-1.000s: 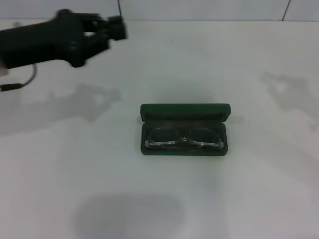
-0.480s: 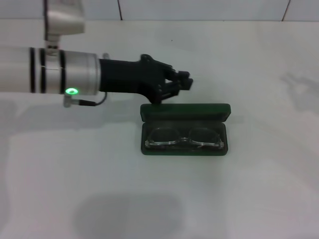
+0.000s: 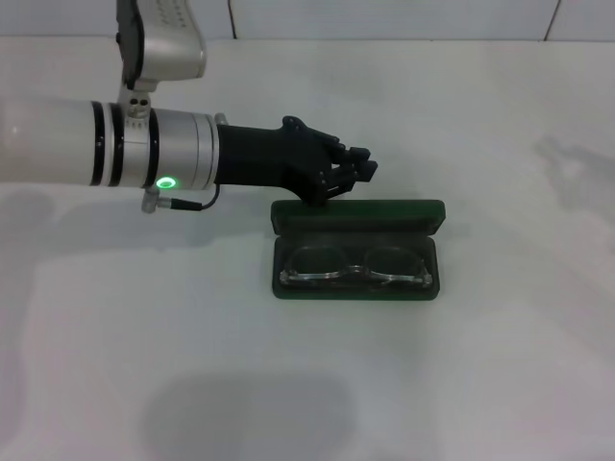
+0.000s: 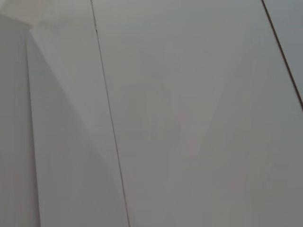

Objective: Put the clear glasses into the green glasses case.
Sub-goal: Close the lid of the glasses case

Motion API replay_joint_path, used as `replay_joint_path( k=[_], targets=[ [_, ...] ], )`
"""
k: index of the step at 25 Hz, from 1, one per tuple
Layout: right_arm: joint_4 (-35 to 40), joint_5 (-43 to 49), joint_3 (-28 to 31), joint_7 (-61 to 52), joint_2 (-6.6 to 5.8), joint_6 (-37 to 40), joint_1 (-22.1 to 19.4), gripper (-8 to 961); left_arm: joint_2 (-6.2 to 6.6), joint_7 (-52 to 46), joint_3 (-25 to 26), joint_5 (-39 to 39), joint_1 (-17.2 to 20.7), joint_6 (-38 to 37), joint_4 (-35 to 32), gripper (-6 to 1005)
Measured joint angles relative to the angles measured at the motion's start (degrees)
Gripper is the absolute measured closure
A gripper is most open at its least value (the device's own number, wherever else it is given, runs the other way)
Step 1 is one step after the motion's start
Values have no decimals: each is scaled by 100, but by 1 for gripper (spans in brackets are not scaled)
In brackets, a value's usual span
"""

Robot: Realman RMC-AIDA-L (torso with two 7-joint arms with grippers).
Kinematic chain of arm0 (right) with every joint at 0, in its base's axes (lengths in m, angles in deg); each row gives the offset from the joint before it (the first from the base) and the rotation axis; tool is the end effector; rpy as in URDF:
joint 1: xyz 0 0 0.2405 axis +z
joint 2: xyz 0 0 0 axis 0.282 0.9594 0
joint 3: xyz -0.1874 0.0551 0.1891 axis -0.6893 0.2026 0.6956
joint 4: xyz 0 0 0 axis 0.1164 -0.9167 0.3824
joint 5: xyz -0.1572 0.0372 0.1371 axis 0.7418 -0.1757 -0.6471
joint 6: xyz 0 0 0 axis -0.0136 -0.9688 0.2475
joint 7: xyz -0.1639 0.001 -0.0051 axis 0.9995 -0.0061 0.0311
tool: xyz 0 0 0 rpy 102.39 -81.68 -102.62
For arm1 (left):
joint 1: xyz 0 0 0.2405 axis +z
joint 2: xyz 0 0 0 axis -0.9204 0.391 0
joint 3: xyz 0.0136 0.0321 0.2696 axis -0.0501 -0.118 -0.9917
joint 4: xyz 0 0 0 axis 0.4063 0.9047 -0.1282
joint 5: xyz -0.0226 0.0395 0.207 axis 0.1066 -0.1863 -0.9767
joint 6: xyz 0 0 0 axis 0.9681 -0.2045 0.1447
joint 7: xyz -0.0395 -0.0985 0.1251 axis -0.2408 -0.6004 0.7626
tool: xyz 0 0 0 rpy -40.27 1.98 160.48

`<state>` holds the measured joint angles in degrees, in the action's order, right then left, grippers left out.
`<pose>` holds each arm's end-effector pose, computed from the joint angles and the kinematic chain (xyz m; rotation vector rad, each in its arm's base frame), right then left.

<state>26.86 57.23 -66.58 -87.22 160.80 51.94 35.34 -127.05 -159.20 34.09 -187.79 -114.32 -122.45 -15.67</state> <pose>0.2974 0.3258 0.1055 -1.8996 0.3783 1.3085 -0.1792 0.4005 -0.0931 -2.8921 -0.4295 -0.5660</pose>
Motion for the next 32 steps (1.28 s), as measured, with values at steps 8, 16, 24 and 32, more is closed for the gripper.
replay_joint_path(
  k=[8,16,24,32],
  targets=[
    [-18,152,-10,29,26,-168,143,835,-3,18,0,0,18,169,166,843],
    [-98,174,-43,32,23,-222,184,835,-3,76,0,-7,11,165,299,842],
    [-154,175,-40,34,26,-228,179,835,-3,135,0,-29,-1,151,348,842],
    [-159,174,-38,34,31,-227,163,834,-2,100,-276,3,28,141,363,843]
  ],
)
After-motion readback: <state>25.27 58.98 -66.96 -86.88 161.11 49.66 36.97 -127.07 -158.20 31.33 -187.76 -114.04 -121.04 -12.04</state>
